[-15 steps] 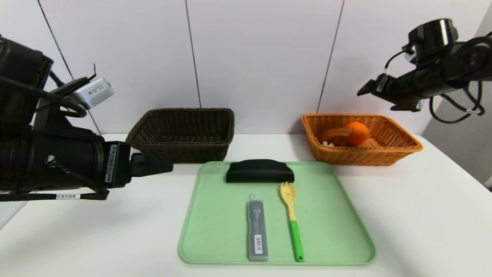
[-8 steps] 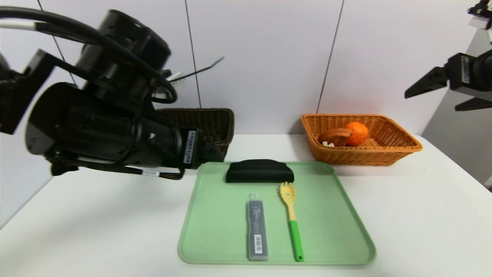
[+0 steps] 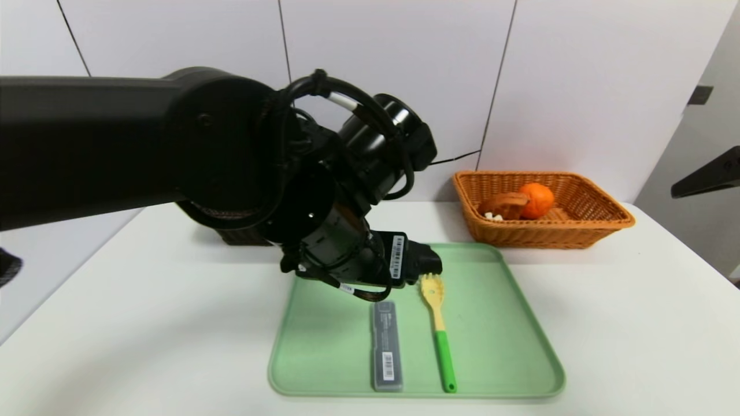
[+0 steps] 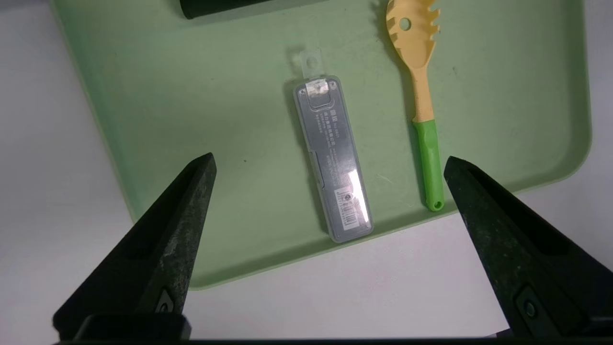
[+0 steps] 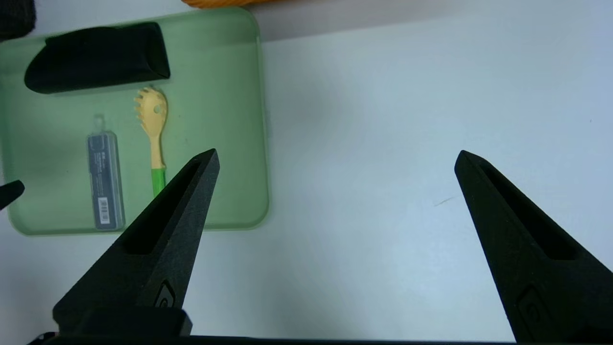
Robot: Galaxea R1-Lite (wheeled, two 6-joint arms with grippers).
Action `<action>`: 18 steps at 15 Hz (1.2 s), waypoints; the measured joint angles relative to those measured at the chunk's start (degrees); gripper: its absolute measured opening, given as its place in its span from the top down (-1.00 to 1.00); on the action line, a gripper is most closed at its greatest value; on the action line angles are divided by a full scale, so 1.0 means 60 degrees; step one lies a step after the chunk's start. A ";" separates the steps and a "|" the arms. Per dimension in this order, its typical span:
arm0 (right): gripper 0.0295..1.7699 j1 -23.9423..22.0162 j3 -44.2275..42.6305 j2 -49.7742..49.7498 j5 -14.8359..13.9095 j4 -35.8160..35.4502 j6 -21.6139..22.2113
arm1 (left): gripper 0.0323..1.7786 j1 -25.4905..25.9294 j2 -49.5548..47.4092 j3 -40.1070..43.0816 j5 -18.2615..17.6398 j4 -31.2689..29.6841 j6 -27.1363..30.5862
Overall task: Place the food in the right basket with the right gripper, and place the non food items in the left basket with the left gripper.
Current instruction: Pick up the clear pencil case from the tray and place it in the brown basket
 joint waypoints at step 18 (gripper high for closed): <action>-0.92 -0.0510 0.0977 -0.0039 0.0081 -0.0063 -0.0012 | -0.90 -0.0315 0.2670 -0.1455 -0.0041 0.1223 -0.0776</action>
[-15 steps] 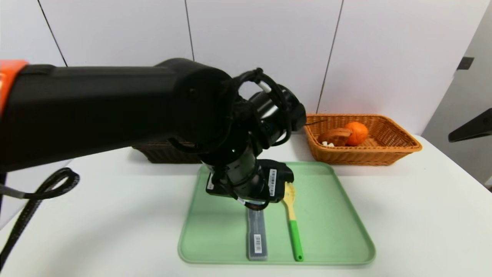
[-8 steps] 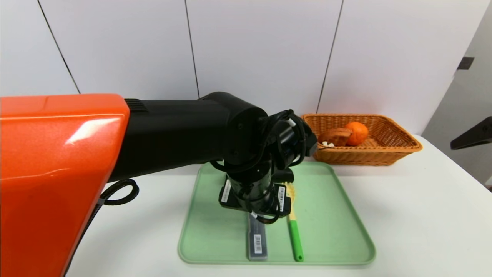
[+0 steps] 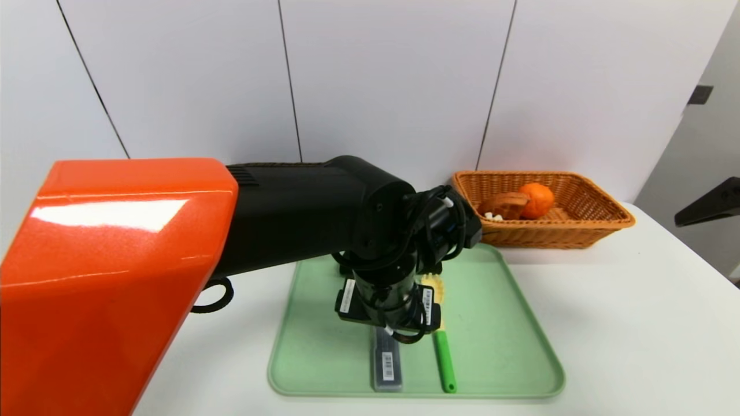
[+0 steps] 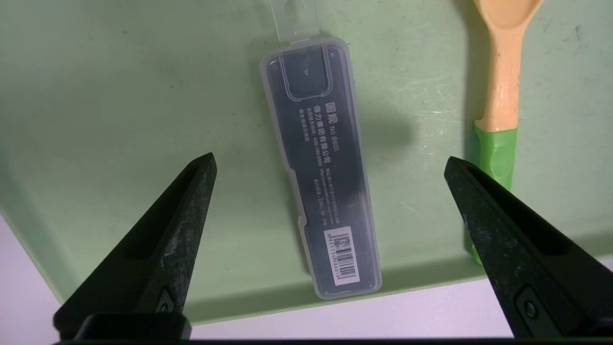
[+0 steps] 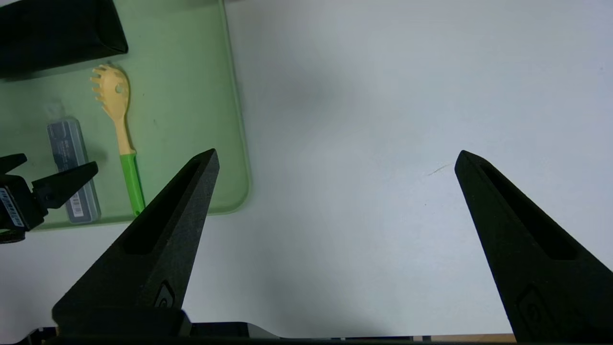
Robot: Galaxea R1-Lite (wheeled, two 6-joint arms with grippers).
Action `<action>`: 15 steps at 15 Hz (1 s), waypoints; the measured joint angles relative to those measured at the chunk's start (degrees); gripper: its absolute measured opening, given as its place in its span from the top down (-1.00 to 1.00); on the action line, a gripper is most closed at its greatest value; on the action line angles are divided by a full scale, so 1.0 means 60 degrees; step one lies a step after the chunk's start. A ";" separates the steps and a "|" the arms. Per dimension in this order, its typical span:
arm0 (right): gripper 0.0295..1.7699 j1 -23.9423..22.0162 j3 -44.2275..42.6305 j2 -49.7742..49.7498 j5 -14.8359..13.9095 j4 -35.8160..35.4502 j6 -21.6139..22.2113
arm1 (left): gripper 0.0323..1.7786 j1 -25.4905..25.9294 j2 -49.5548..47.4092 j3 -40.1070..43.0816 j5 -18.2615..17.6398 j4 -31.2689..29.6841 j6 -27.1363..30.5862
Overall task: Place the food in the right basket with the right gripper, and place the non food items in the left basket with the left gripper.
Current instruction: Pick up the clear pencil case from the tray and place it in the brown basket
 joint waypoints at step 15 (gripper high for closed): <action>-0.92 -0.0095 0.0000 0.0073 -0.0067 -0.0303 -0.0024 | -0.90 -0.0047 0.0266 0.0008 -0.0171 0.0197 -0.0575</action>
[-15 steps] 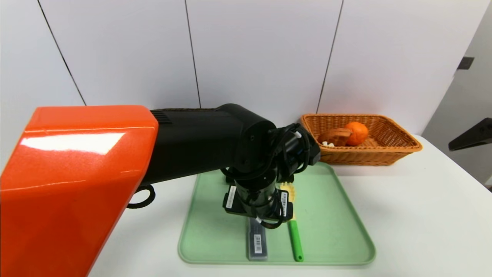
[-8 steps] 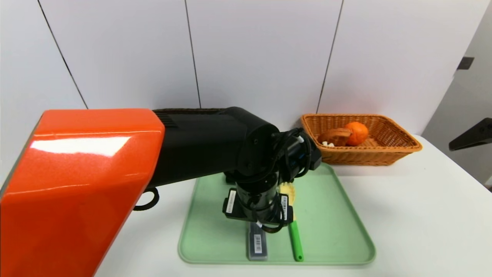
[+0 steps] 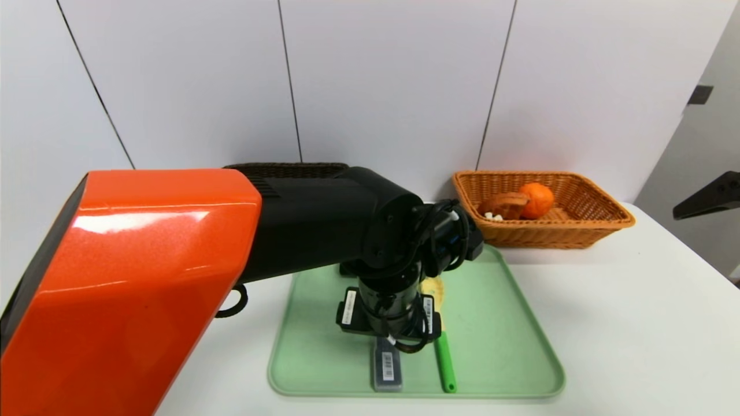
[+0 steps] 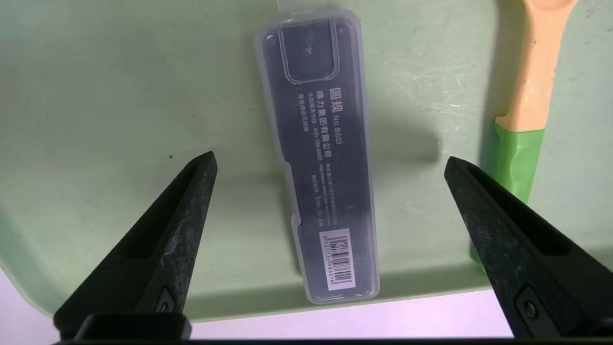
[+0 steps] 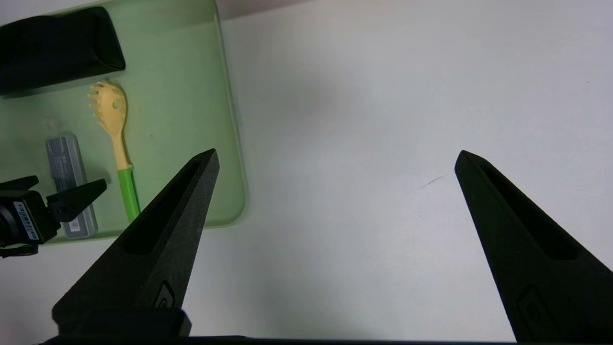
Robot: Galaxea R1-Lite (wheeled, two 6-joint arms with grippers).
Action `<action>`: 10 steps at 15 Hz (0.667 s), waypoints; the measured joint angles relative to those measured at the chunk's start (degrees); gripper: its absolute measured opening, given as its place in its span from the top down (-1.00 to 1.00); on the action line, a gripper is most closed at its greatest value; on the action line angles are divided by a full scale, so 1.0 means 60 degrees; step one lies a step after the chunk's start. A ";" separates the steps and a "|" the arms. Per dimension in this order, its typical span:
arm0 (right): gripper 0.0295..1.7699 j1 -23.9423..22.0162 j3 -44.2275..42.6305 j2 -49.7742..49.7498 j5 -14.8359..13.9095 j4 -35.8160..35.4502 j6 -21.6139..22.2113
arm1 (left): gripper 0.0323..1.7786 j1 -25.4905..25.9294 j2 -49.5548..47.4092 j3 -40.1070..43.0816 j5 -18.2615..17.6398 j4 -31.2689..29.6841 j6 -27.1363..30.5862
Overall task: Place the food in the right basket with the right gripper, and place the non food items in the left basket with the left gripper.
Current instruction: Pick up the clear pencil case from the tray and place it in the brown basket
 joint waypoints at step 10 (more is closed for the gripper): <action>-0.93 -0.0033 0.0069 0.0043 0.0000 0.0008 -0.0049 | -0.22 0.0000 0.0152 0.0000 -0.0175 0.0073 -0.0122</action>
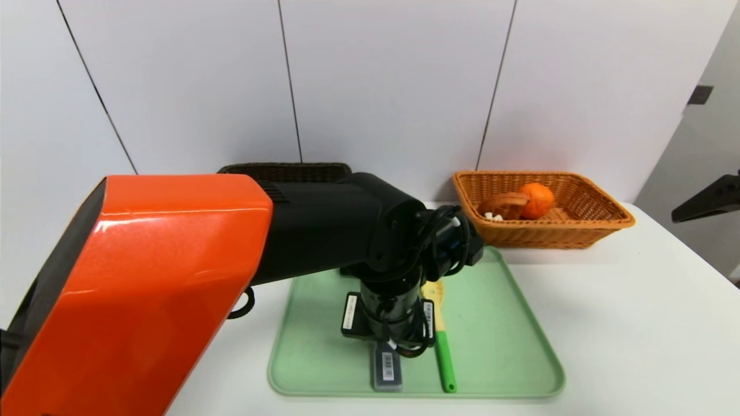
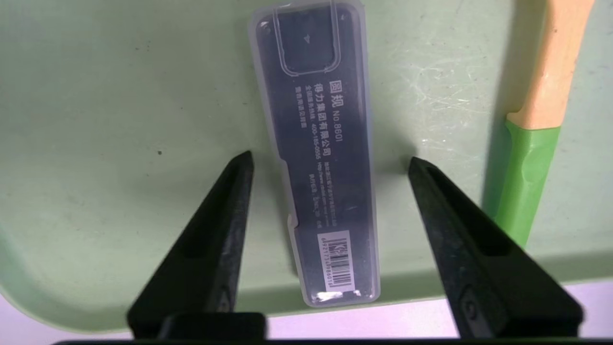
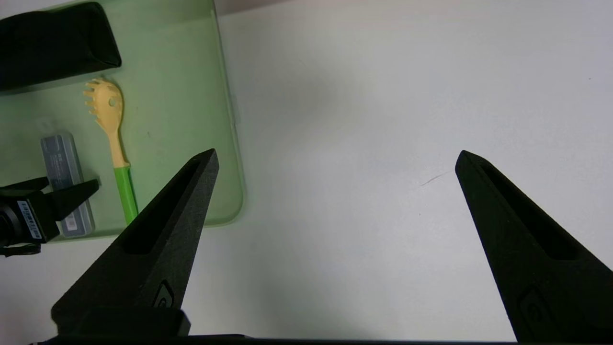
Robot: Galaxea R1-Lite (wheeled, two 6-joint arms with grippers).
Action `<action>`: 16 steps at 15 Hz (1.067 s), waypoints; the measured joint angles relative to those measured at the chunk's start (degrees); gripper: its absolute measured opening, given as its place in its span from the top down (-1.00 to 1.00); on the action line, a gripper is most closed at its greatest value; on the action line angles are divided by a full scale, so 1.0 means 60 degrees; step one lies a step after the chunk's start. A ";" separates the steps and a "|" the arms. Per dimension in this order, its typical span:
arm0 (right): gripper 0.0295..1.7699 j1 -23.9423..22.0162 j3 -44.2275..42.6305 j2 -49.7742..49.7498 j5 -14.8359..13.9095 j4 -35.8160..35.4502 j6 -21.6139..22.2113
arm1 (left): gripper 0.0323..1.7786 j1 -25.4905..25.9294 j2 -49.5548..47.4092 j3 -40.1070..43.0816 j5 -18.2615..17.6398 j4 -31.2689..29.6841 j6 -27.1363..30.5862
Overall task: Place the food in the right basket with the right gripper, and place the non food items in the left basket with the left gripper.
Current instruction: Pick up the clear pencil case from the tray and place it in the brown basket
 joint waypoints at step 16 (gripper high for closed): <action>-0.93 -0.0024 0.0002 0.0000 0.0004 -0.0055 -0.0028 | 0.40 0.0022 -0.0957 0.0000 -0.0735 -0.0427 0.0390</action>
